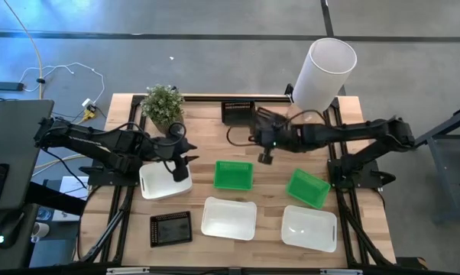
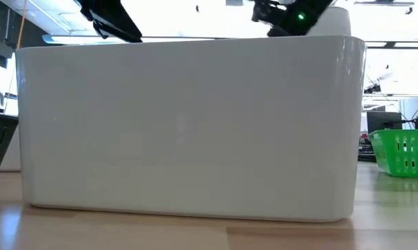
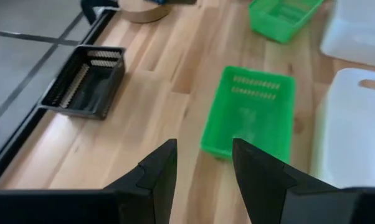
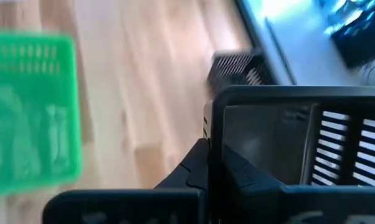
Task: Stack baskets by color
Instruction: Stack the middle black bin on the top black bin
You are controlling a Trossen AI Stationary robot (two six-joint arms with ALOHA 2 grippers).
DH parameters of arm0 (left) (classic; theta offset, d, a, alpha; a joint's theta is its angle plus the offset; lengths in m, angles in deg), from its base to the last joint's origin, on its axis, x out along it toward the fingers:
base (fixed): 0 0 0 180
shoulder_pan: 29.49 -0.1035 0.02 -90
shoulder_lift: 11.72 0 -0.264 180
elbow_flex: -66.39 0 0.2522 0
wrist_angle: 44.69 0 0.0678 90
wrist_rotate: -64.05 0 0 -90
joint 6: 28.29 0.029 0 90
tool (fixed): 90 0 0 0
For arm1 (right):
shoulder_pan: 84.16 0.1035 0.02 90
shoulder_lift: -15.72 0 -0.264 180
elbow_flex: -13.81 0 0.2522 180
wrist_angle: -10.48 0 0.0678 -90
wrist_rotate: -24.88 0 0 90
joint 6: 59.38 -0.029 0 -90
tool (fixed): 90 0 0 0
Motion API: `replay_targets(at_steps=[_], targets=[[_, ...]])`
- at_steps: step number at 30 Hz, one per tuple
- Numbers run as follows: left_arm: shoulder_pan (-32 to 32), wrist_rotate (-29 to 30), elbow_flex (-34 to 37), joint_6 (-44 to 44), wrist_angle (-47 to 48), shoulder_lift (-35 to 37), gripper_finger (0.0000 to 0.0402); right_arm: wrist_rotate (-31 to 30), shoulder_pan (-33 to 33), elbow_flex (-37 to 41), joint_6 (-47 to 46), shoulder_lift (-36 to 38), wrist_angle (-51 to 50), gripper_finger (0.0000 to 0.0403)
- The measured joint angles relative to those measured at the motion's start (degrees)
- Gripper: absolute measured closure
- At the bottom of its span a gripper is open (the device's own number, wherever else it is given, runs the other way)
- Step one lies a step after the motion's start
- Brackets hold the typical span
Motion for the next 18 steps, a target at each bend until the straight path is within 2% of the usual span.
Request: replay_targets(at_steps=[5,12,18], targets=[[-0.02,2.36,0.00,-1.26,1.86,0.00,0.0261,1.80,-3.38,-3.67,7.25,0.00,5.55,0.0403],[-0.02,2.67,0.00,-1.45,3.68,0.00,0.0261,1.98,-7.84,-8.04,15.04,0.00,15.91,0.0403],[-0.02,2.72,0.00,-1.41,3.66,0.00,0.0261,4.44,-12.15,-12.74,19.15,-0.39,22.30,0.0403]])
